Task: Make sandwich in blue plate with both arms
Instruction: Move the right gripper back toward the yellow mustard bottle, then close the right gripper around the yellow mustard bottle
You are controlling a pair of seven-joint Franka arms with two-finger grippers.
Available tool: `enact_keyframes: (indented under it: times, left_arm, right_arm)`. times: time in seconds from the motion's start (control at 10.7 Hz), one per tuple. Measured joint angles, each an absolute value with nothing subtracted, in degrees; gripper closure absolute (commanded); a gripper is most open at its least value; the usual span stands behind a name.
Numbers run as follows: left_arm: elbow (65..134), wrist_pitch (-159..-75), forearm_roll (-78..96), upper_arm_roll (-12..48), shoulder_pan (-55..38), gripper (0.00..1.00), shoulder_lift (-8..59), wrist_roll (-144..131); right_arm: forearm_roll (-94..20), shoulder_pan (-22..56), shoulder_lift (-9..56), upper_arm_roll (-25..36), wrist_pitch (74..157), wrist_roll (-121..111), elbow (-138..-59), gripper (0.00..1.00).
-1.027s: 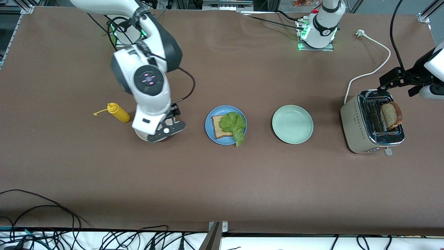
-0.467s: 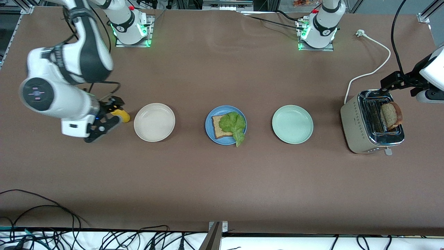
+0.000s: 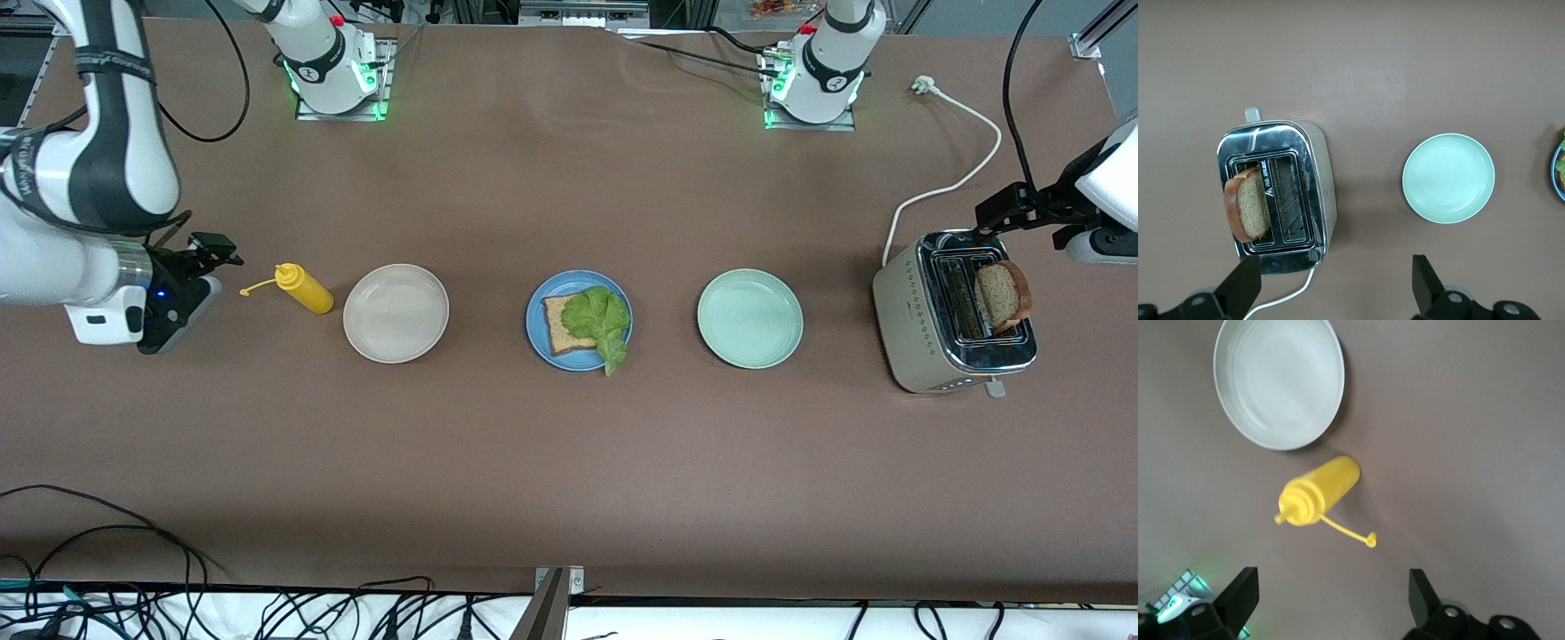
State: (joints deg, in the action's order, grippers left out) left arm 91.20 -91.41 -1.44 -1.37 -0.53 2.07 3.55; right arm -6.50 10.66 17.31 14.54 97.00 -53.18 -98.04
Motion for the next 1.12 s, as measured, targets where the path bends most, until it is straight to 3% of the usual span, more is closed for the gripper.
enact_keyframes:
  times: [0.47, 1.12]
  left_arm:
    - [91.2, -91.7, -1.4, -1.3, -0.5, 0.00, 2.1, 3.6]
    - [91.2, -91.9, -1.4, -1.3, -0.6, 0.00, 2.1, 3.6]
  right_arm:
    - [-18.8, -0.8, 20.1, 15.3, 98.7, -78.4, -103.5, 0.00]
    - [-44.9, -6.0, 37.7, 15.3, 96.4, -117.4, -104.0, 0.00]
